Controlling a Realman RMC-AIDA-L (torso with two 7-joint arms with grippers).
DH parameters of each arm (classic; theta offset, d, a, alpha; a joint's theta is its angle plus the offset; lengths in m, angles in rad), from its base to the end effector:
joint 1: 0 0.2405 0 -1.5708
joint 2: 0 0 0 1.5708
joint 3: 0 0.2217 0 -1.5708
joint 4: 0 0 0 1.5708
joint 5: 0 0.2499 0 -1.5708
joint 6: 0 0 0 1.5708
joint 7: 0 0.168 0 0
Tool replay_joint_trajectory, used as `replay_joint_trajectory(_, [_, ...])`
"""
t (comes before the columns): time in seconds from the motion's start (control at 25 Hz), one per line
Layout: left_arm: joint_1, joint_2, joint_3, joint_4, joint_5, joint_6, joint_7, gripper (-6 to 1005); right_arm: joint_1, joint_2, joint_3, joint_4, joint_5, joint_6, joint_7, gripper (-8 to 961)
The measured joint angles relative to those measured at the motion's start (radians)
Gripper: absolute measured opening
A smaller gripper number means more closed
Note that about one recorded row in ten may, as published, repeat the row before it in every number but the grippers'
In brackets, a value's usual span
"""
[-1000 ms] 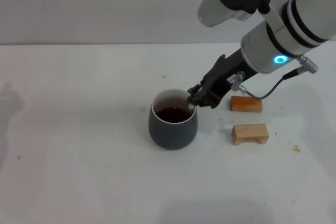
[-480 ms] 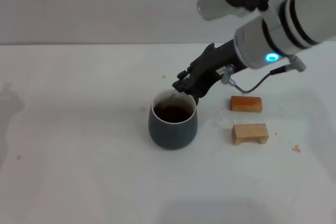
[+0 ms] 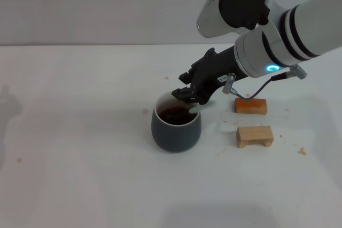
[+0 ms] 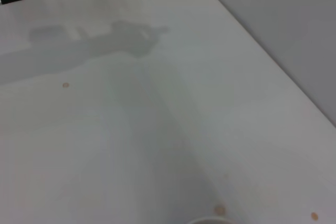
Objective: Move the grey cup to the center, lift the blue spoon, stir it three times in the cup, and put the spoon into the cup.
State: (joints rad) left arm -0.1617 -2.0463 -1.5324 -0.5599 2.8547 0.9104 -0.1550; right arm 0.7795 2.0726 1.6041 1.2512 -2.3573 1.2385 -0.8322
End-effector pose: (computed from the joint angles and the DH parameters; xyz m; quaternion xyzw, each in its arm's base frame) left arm -0.3617 0.3594 0.0563 -0.6092 -0.2701 -0.2814 0.6904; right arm 0.0480 0.4095 -0.0544 -0.9798 0.0925 -0.0594 0.1672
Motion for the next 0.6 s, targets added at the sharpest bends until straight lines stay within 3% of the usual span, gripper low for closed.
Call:
replay_joint_trajectory(0.16, [0.004, 0.000, 0.000, 0.000, 0.000, 0.001, 0.000, -2, -0.045, 0.001, -0.031, 0.062, -0.005, -0.047, -0.004, 230])
replay_joint_trajectory(0.24, [0.004, 0.000, 0.000, 0.000, 0.000, 0.001, 0.000, -2, -0.070, 0.001, -0.047, 0.099, -0.011, -0.073, -0.008, 352])
replay_joint_trajectory(0.4, [0.004, 0.001, 0.002, 0.003, 0.000, 0.001, 0.000, -2, -0.118, 0.002, -0.073, 0.160, -0.020, -0.142, -0.017, 351])
replay_joint_trajectory(0.52, [0.003, 0.001, 0.005, 0.011, 0.000, 0.001, 0.000, -2, -0.192, 0.003, -0.108, 0.231, -0.036, -0.264, -0.027, 350])
replay_joint_trajectory(0.56, [0.002, 0.001, 0.006, 0.015, 0.000, 0.001, 0.000, -2, -0.243, 0.003, -0.132, 0.267, -0.067, -0.361, -0.028, 350])
replay_joint_trajectory(0.6, [0.002, 0.001, 0.006, 0.015, 0.000, 0.001, 0.000, -2, -0.243, 0.003, -0.132, 0.267, -0.067, -0.361, -0.028, 350])
